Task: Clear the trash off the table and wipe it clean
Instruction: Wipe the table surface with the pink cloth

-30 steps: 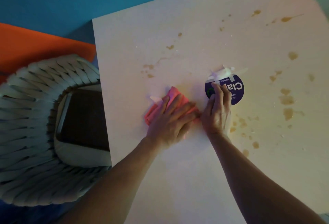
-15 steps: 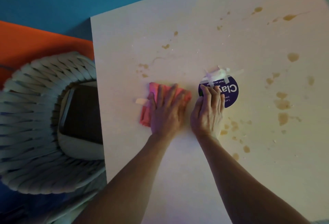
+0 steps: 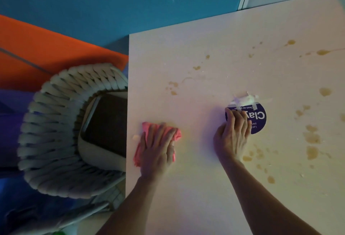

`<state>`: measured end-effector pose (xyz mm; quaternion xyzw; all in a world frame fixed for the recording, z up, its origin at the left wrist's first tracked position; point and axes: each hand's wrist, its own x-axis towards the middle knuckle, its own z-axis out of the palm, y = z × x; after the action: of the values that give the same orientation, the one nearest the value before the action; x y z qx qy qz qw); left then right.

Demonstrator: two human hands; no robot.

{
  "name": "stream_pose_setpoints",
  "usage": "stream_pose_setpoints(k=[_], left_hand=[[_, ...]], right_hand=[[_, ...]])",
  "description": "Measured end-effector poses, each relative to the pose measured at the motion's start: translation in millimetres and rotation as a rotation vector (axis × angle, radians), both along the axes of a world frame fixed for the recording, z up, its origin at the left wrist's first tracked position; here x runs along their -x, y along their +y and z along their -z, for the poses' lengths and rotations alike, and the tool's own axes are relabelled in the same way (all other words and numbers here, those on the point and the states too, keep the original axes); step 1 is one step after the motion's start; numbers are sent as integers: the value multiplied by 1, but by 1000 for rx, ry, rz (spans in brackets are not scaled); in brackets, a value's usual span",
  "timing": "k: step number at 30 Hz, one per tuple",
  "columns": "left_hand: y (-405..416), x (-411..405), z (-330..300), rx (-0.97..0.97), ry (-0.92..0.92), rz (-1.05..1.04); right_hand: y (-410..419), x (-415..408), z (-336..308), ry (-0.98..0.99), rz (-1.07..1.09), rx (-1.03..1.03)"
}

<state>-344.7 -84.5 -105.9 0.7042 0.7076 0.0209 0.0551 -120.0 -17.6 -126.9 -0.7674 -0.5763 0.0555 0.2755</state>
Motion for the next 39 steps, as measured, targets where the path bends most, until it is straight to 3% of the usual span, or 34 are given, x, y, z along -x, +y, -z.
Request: stream_pose_setpoints(k=[7, 14, 22, 29, 33, 39], left_hand=[[56, 8, 7, -20, -59, -279], [115, 21, 14, -38, -52, -400], [203, 6, 10, -53, -163, -586], [242, -47, 14, -83, -163, -360], [216, -80, 18, -152, -116, -82], [171, -36, 14, -195, -102, 221]], right_hand=[[50, 3, -9, -46, -111, 9], [105, 1, 1, -139, -140, 140], [109, 1, 3, -133, -125, 133], [110, 4, 1, -107, -107, 124], [110, 3, 0, -116, -122, 91], [108, 3, 0, -130, -109, 67]])
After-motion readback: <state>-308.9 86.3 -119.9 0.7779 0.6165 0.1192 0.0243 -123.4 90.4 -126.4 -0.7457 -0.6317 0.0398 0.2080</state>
